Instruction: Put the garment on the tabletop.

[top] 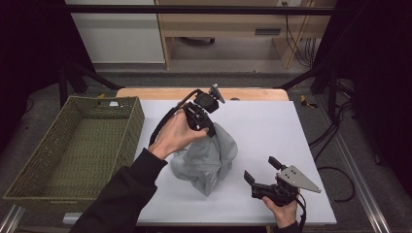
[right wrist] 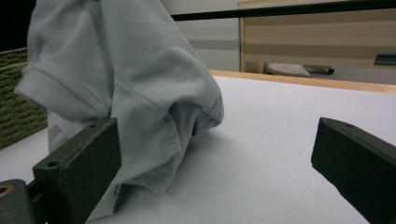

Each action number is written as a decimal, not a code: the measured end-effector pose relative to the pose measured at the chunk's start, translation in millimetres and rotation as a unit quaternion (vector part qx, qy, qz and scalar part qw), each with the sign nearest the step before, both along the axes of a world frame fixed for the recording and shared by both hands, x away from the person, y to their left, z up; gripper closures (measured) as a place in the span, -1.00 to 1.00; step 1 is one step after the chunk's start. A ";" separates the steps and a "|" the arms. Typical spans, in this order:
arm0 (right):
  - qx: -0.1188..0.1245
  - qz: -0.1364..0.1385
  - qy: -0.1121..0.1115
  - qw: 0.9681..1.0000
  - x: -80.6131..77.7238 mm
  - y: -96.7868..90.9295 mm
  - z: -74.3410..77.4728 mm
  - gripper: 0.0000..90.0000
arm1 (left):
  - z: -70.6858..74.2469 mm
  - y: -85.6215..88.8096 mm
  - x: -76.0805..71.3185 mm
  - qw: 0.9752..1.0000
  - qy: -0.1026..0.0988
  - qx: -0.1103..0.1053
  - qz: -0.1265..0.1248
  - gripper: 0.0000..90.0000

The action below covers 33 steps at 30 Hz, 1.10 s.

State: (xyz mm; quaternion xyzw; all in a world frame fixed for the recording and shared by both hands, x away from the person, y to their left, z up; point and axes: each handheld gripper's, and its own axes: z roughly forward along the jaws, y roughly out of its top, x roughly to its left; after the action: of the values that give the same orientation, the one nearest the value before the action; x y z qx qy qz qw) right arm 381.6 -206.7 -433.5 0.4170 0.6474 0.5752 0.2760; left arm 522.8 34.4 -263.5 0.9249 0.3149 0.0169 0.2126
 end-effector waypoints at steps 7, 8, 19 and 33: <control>0.001 0.000 0.001 1.000 0.0 0.0 0.0 -0.95 | -28.9 -5.3 -1.2 1.000 0.009 -0.006 -0.013 0.91; 0.000 0.000 0.001 1.000 0.0 0.0 -0.1 -0.95 | -32.9 -5.7 -1.7 1.000 0.010 -0.009 -0.016 0.91; -0.007 -0.002 0.000 1.000 0.6 -0.1 -1.1 -0.95 | -78.6 -9.8 -9.4 0.998 0.018 -0.041 -0.032 0.89; -0.002 0.000 -0.001 1.000 0.7 -1.2 -0.9 -0.96 | -77.4 -1.2 -19.3 0.991 -0.039 -0.124 -0.038 -0.36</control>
State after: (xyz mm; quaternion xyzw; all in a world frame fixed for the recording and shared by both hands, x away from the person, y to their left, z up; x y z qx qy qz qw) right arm 382.3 -207.9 -434.4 0.4159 0.6483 0.5743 0.2773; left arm 503.5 33.1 -340.9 0.9012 0.2704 0.0055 0.3387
